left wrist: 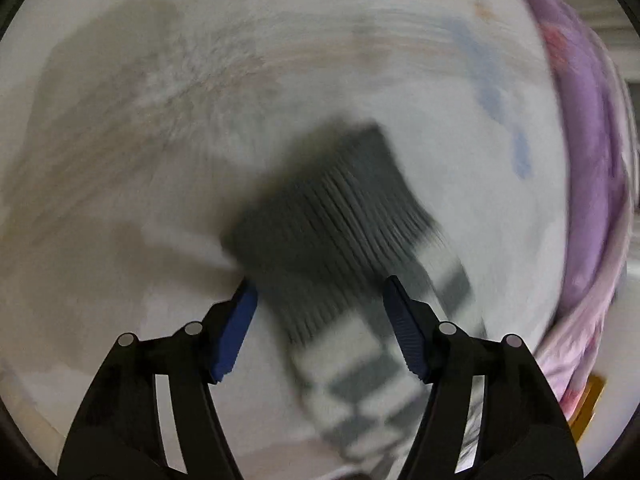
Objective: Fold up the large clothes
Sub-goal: 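Reach the left tool to the cardigan sleeve cuff and grasp it, then lift the cuff with the left tool and fold the sleeve across the body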
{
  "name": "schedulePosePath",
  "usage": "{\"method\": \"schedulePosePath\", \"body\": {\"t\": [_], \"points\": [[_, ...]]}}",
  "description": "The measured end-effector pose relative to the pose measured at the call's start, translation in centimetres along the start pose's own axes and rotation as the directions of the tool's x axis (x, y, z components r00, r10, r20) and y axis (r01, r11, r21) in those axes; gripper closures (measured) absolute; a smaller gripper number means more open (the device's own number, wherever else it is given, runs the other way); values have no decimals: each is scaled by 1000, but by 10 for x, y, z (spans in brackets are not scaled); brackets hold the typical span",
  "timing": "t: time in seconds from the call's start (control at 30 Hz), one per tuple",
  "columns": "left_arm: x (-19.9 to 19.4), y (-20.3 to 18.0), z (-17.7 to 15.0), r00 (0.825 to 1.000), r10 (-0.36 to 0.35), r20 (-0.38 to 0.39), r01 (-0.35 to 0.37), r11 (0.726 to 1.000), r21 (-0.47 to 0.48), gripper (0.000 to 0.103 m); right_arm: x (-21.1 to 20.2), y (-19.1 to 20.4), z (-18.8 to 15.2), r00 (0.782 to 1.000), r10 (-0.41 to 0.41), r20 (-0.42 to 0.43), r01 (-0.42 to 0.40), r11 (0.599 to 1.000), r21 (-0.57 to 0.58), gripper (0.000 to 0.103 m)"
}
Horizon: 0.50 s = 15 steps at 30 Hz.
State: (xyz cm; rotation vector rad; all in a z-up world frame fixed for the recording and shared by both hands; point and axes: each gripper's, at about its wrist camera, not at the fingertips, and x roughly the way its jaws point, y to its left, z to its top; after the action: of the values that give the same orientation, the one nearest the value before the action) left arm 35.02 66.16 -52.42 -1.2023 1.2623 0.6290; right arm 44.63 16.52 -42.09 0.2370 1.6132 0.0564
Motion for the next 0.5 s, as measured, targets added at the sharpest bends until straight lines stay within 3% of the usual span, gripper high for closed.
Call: {"method": "schedulePosePath", "body": {"t": [0.1,0.17,0.23,0.3,0.37,0.4,0.43,0.5], "points": [[0,5,9,1000,-31,-1,31,995,-100,35,8,4,7,1000,8,-24,-8,1000,6,8],[-6,1,7,999,-4,39,6,999,-49,56,12,4,11,1000,13,-23,-12,1000,15,8],[-9,1,5,998,-3,60,3,1000,-12,69,14,6,15,999,29,-26,-29,999,17,8],[-13,-2,5,997,1,71,-2,1000,23,93,16,9,19,998,57,-17,-57,998,6,8],[-20,-11,8,996,34,84,-39,997,62,93,18,10,22,998,65,7,-65,998,-20,8],[-25,-18,8,992,64,105,-74,993,96,93,20,10,24,998,53,24,-52,998,-37,22],[-31,-28,8,985,101,137,-120,983,140,93,22,8,26,999,26,43,-24,998,-57,54],[-43,-54,-6,955,179,237,-240,936,258,94,33,2,32,999,40,15,-39,996,-83,81]]}}
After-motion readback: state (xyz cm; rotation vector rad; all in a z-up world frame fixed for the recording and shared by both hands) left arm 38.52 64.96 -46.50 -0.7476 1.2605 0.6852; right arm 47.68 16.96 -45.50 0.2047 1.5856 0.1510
